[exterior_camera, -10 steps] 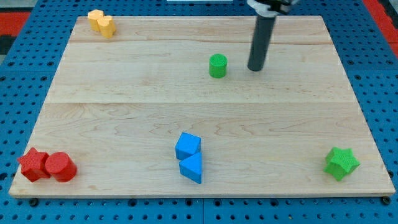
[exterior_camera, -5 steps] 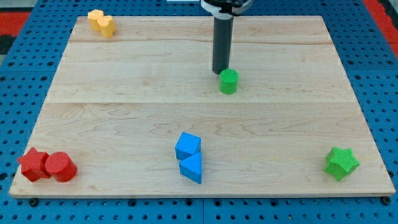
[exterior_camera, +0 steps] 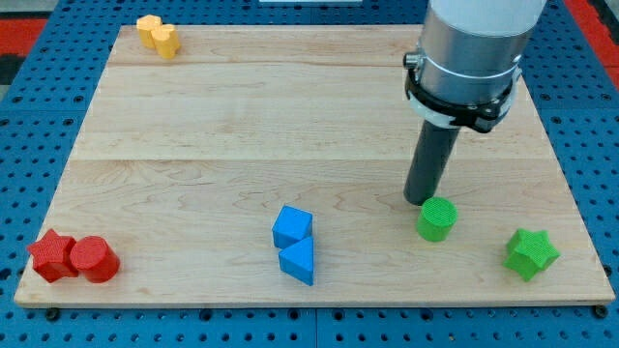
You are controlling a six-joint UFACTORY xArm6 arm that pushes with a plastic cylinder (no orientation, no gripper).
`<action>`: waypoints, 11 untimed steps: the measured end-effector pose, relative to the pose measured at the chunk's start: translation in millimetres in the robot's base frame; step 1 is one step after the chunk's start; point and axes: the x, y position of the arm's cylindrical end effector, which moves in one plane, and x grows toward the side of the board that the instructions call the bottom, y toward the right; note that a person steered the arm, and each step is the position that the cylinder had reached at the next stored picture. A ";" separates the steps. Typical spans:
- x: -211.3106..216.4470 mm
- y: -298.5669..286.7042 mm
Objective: Push green circle into the green star
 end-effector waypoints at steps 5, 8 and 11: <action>14.5 38.7; 31.5 6.9; 39.4 39.2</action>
